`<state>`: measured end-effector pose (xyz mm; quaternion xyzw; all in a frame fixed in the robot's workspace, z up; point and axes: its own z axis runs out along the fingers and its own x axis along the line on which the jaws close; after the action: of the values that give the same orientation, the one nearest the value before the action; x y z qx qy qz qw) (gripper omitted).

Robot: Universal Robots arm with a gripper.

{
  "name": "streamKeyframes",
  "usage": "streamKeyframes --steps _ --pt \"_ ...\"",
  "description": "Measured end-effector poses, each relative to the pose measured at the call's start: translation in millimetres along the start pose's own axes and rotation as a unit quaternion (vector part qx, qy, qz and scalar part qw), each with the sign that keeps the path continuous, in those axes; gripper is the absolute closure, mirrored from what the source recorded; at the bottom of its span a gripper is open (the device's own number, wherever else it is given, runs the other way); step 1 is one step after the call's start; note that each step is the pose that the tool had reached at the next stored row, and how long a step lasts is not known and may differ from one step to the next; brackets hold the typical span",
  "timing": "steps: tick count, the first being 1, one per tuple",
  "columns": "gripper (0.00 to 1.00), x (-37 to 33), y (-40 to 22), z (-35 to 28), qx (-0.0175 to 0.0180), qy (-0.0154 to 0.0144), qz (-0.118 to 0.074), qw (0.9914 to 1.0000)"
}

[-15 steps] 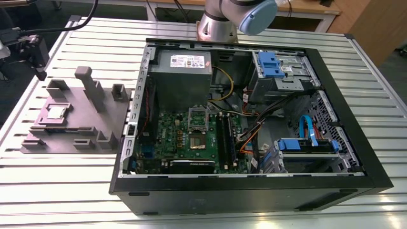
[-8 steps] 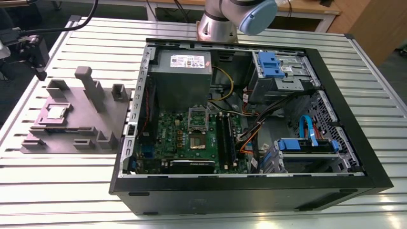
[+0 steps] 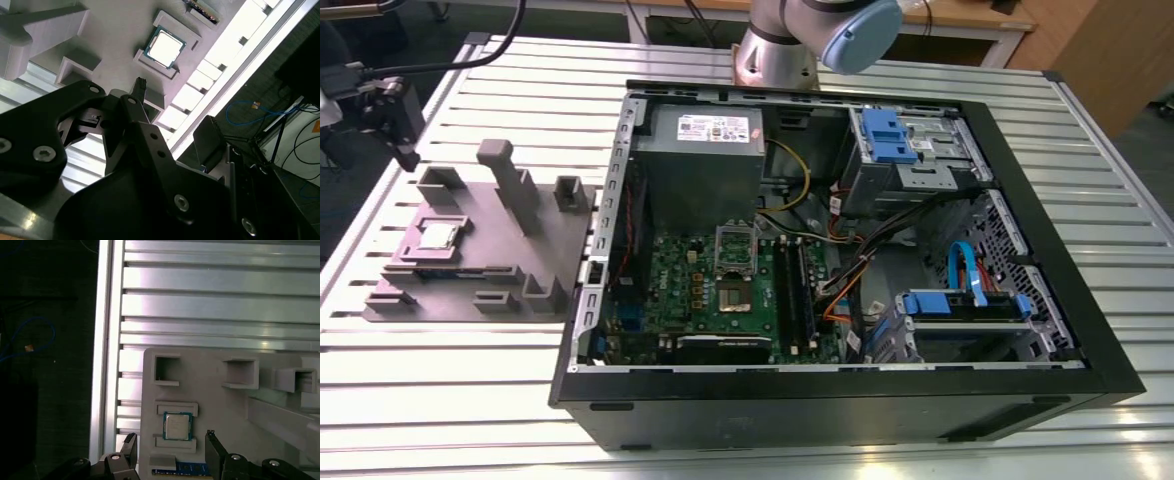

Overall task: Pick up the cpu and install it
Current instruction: 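Pick up the cpu and move it towards the insertion slot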

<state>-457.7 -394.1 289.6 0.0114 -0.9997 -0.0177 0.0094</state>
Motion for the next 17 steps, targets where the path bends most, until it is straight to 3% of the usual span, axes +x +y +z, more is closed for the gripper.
streamKeyframes --steps 17 --pt "0.35 0.0 -0.1 3.1 0.0001 0.0 0.0 1.0"
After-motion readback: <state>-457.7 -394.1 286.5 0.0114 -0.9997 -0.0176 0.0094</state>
